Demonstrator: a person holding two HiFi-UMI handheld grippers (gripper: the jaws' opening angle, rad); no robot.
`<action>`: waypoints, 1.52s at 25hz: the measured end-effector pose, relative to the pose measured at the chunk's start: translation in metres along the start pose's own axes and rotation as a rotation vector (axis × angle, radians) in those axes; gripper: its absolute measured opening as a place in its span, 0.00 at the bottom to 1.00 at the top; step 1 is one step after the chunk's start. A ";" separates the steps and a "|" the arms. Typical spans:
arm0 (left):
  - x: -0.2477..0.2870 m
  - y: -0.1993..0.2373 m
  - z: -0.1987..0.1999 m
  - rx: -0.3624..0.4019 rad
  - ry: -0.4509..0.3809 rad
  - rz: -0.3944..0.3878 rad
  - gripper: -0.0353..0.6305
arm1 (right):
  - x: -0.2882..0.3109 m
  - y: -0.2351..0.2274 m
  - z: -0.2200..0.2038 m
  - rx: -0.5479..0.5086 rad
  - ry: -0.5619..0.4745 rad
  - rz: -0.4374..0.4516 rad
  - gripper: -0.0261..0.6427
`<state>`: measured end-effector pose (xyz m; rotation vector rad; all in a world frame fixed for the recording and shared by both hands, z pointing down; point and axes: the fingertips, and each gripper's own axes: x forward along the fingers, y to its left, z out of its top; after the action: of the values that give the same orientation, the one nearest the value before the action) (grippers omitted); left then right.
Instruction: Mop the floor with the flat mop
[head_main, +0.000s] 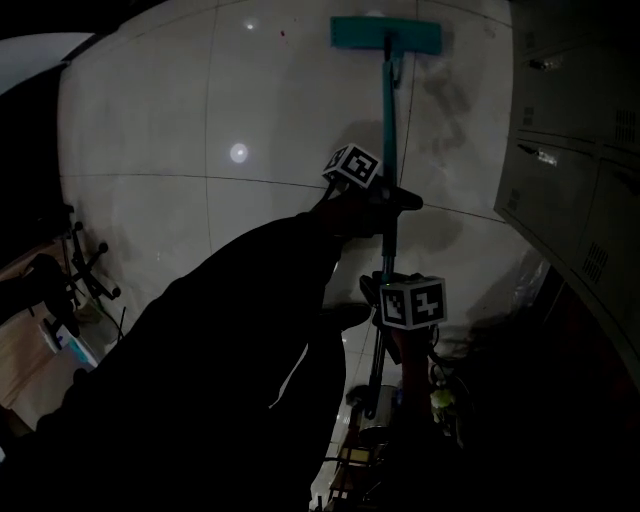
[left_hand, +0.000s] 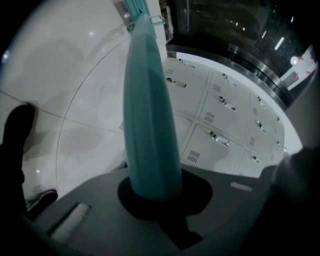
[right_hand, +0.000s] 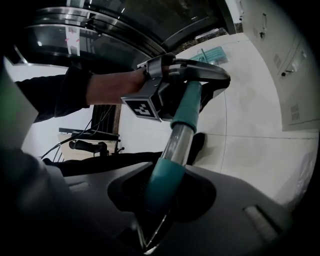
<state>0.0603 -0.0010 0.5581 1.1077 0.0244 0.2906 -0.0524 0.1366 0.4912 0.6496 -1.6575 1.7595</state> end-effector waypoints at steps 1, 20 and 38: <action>0.003 0.008 -0.017 -0.003 0.000 0.004 0.09 | 0.002 0.002 -0.018 0.000 0.002 0.003 0.21; 0.050 0.167 -0.378 -0.115 0.075 0.050 0.08 | 0.056 0.057 -0.394 0.074 0.047 0.019 0.21; 0.032 0.188 -0.374 -0.204 0.082 0.060 0.08 | 0.068 0.077 -0.375 0.133 0.078 0.098 0.21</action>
<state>-0.0117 0.4129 0.5597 0.8950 0.0335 0.3839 -0.1303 0.5162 0.4546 0.5592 -1.5530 1.9537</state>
